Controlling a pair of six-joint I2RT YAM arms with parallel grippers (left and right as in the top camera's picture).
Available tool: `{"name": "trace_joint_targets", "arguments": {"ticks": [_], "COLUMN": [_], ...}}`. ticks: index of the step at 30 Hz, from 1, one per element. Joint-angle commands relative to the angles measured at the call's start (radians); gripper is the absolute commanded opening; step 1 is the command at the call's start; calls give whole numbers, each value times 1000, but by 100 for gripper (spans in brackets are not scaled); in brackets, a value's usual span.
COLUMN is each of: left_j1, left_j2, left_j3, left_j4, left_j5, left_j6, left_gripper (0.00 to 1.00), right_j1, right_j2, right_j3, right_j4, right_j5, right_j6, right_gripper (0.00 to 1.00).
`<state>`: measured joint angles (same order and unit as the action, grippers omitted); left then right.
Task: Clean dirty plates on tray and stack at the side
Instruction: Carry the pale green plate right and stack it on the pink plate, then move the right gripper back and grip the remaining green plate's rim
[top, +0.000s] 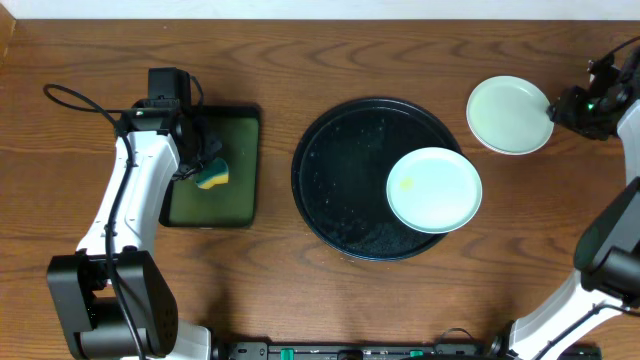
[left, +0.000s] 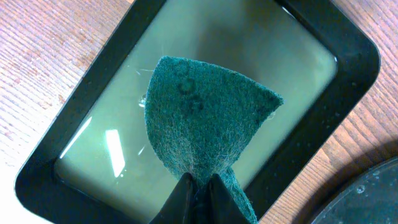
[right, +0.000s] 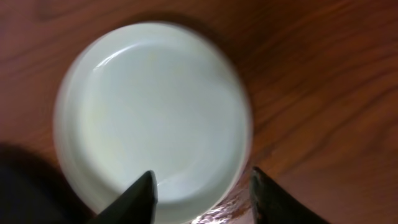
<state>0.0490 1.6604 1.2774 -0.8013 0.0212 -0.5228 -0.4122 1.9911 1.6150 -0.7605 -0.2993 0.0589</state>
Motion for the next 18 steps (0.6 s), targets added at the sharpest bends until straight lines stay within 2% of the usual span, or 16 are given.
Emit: {"name": "trace_joint_targets", "arguments": {"ticks": [1, 3, 6, 7, 11, 13, 14, 18], "left_j1": [2, 2, 2, 2, 2, 2, 2, 2], "left_j2": [-7, -7, -7, -7, -7, -7, -7, -7], "left_j3": [-8, -8, -8, -8, -8, -8, -8, -8], "left_j4": [-2, -2, -2, -2, -2, -5, -6, -5], "left_j5": [-2, -2, -2, -2, -2, -2, -2, -2], "left_j6": [6, 6, 6, 6, 6, 6, 7, 6], "left_gripper": [7, 7, 7, 7, 7, 7, 7, 8], "right_j1": [21, 47, 103, 145, 274, 347, 401, 488], "right_j2": [-139, -180, -214, -221, -222, -222, -222, -222], "right_j3": [6, 6, 6, 6, 1, -12, -30, -92], "right_j4": [-71, -160, -286, -358, -460, -485, -487, -444], "right_j5": [-205, -238, -187, -126, 136, 271, 323, 290], "right_j6": [15, 11, -19, -2, 123, 176, 221, 240], "right_gripper": [60, 64, 69, 73, 84, 99, 99, 99]}}
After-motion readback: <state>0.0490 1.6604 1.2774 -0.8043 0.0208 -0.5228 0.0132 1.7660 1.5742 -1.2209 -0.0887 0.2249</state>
